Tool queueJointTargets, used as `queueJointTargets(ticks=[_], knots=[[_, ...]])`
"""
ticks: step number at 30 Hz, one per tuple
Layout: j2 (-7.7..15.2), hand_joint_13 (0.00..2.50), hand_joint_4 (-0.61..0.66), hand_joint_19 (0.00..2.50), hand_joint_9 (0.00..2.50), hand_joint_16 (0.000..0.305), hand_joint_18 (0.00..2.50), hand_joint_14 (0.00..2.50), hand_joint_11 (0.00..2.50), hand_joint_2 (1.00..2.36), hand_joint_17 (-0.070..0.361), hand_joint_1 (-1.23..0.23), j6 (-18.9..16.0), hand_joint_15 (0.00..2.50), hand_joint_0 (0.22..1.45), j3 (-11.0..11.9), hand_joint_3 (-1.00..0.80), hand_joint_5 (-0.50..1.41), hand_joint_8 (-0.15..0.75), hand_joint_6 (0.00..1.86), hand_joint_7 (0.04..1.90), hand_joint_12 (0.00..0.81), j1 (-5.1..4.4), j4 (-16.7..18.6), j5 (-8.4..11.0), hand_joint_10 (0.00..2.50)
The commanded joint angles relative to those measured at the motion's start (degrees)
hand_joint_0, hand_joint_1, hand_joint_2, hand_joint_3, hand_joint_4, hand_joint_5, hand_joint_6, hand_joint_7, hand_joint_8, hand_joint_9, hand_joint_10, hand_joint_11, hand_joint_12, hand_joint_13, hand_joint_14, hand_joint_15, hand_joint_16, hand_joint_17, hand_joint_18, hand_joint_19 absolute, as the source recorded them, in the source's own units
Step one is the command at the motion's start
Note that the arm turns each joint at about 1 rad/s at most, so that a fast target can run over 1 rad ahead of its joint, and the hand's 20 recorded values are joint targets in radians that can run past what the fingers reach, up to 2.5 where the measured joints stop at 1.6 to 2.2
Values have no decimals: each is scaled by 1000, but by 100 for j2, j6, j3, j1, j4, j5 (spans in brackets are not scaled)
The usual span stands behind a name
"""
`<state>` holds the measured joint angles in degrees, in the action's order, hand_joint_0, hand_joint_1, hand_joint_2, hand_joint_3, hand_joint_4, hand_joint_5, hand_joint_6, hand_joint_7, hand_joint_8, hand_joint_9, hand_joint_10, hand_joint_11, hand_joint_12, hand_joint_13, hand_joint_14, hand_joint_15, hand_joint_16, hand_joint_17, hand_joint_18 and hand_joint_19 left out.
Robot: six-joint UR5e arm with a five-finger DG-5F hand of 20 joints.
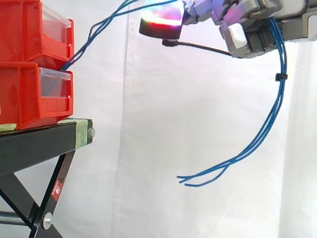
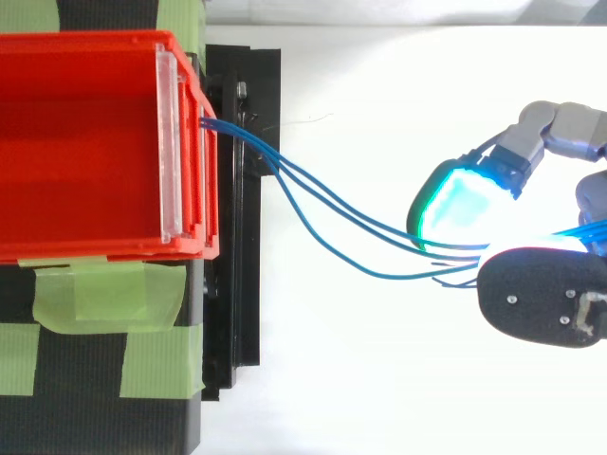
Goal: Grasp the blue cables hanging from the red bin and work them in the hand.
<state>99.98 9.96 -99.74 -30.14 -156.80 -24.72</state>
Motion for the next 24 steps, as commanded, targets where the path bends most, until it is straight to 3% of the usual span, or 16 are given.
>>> queueJointTargets(ticks=[1,6,8,11,12,14,15,16,17,19,21,23,24], knots=[[4,1257,258,538,878,59,1528,2500,2500,1025,133,-633,-3,2057,986,-2,-303,380,534,11,1275,655,-1,0,2,2500],[4,1261,244,496,864,60,1500,2500,2500,1029,136,-638,-3,2069,1013,-2,4,389,468,11,1278,665,-1,0,2,2500],[4,1265,256,462,866,62,1521,2500,2500,1024,139,-644,-3,2067,1013,7,75,398,522,11,1277,664,-1,9,2,2500],[-4,1246,250,526,856,60,1516,2500,2500,1024,134,-646,-3,2091,950,7,-265,390,537,11,1279,666,-1,9,20,2500],[-4,1248,242,539,853,61,1512,2500,2500,1024,137,-646,-3,2088,951,-2,-287,389,537,11,1274,673,-10,17,38,2500],[-4,1245,252,517,847,59,1488,2500,2500,1029,134,-645,-3,2078,998,-2,-28,389,524,10,1277,671,-19,17,64,2500],[-4,1242,252,398,829,63,1449,2500,2500,1023,141,-658,-20,2057,1038,7,193,402,498,9,1277,669,-27,26,82,2500],[-4,1243,249,360,823,65,1447,2500,2500,1019,147,-649,-29,2039,1041,7,331,412,524,9,1280,665,-27,35,90,2500],[4,1246,244,327,831,65,1456,2500,2500,1015,147,-644,-38,2043,1047,7,360,415,545,8,1280,664,-36,44,117,2500],[-4,1253,260,330,836,67,1498,2500,2500,1011,151,-648,-55,2031,1035,7,311,420,549,9,1284,661,-45,53,161,2500],[-4,1256,271,425,835,67,1550,2500,2500,1019,151,-651,-108,2063,978,-2,16,410,548,10,1285,662,-63,53,222,2500],[4,1241,251,468,829,64,1518,2500,2500,1022,144,-643,-126,2056,965,7,-115,402,546,9,1283,664,-71,53,248,2500],[-4,1232,247,442,825,63,1481,2500,2500,1023,141,-638,-134,2052,1004,7,-2,401,547,10,1281,665,-71,53,266,2500]])
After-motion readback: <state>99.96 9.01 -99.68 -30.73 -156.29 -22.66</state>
